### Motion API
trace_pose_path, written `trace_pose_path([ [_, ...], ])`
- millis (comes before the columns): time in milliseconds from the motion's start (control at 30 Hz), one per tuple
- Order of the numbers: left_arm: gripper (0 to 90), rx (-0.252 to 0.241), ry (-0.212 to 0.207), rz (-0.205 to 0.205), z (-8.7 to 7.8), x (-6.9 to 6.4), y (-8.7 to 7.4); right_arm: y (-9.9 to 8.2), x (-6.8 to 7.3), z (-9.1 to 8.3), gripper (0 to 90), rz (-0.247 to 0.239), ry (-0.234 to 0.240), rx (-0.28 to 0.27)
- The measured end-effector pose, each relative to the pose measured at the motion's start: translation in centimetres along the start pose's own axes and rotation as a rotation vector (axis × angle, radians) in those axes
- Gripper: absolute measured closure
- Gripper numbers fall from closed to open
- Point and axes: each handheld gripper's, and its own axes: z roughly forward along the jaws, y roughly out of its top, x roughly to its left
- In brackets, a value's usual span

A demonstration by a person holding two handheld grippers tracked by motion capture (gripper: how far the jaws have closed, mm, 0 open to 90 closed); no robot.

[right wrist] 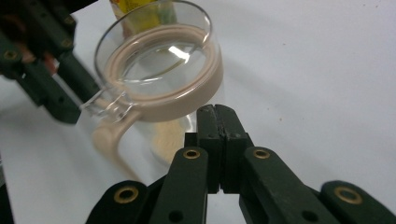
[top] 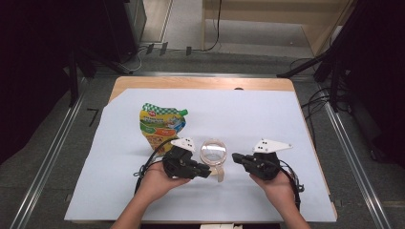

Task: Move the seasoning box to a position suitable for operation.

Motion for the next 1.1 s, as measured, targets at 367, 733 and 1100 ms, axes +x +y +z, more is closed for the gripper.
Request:
trace_pose_path([
  [367, 56.2, -0.035, 0.048, -0.032, -2.2, 1.5, -0.7, -1.6, 2.9, -0.9, 90.0, -0.023, 0.059, 0.042],
  [733, 37.8, -0.074, 0.065, -0.007, -2.8, 2.0, -0.7, -1.7, 5.7, 0.2, 90.0, -0.067, 0.153, 0.068],
  [1100, 40.9, -0.069, 0.123, -0.015, -2.6, 2.0, -0.6, -2.0, 5.7, 2.2, 90.0, -0.049, 0.140, 0.085],
])
